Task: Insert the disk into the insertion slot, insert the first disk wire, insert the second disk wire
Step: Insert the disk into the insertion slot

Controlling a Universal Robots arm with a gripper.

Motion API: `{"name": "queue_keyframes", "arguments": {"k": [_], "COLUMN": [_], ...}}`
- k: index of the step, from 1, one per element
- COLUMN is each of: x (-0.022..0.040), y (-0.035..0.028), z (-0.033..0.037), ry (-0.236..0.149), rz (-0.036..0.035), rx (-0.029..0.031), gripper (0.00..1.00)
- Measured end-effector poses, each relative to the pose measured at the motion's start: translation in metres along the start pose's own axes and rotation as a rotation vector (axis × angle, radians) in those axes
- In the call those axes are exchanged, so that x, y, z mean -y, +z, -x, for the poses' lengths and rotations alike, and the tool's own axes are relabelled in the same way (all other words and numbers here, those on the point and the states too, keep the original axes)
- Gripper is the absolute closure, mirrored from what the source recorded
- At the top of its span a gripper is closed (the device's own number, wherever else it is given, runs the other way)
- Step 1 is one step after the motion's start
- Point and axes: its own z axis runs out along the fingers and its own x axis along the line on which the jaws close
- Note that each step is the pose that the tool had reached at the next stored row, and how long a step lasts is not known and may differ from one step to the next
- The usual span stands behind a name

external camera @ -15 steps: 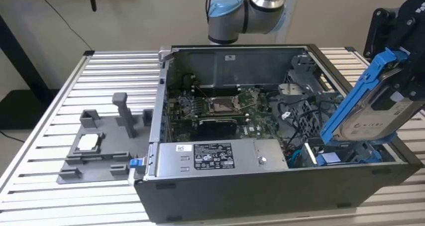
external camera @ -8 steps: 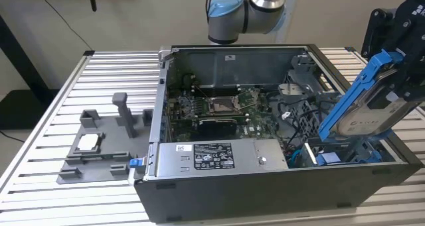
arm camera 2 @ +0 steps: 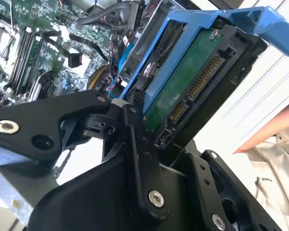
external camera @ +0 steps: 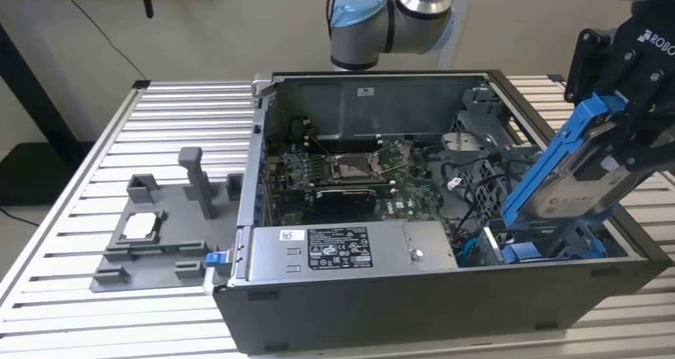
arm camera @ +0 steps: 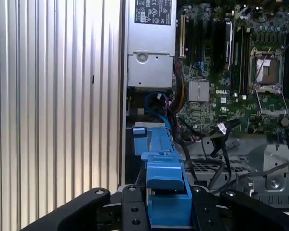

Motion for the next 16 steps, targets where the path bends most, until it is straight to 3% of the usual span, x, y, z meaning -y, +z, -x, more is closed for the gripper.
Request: {"name": "queue_keyframes", "arguments": {"k": [8,16], "x": [0.0001,0.0014], "y": [0.0140,0.0211], "z": [0.0001,0.0003], "ry": [-0.003,-0.004], "rz": [-0.0038,-0.0040], "rx": [0.0038,0.0124], "gripper": [0.67,0.67]}}
